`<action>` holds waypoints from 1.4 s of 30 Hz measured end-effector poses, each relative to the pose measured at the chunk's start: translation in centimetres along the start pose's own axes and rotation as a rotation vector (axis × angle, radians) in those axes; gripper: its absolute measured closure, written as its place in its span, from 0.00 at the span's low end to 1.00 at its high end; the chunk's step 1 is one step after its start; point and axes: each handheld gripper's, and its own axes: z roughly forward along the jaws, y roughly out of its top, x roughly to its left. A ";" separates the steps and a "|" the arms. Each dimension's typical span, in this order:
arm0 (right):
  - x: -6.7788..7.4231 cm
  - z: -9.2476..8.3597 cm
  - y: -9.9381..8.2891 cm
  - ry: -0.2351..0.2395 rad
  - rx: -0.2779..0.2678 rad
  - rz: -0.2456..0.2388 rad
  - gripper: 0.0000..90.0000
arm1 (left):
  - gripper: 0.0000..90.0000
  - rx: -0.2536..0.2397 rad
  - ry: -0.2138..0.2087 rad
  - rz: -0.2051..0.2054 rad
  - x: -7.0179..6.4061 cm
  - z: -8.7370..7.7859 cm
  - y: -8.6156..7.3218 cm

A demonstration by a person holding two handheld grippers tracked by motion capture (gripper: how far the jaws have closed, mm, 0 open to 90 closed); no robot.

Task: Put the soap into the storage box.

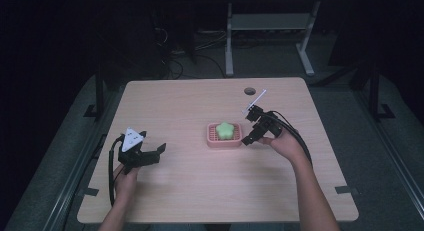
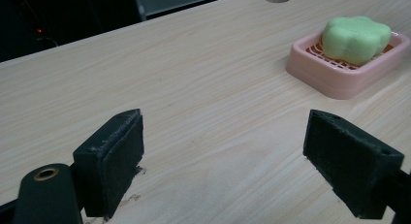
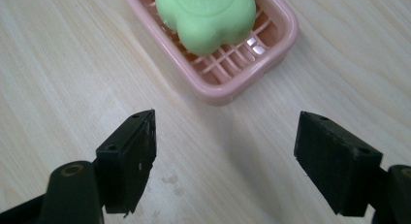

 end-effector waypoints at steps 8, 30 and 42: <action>-0.2 -0.4 -1.5 0.006 -0.016 0.022 0.25 | 0.16 0.007 -0.002 0.007 -0.1 0.0 0.0; -0.4 -1.2 -5.0 0.007 -0.034 0.056 0.25 | 0.16 0.009 -0.001 0.012 -0.1 0.1 0.0; 0.0 -1.4 -7.0 0.008 -0.053 0.061 0.25 | 0.16 0.008 -0.001 0.010 -0.1 0.1 0.0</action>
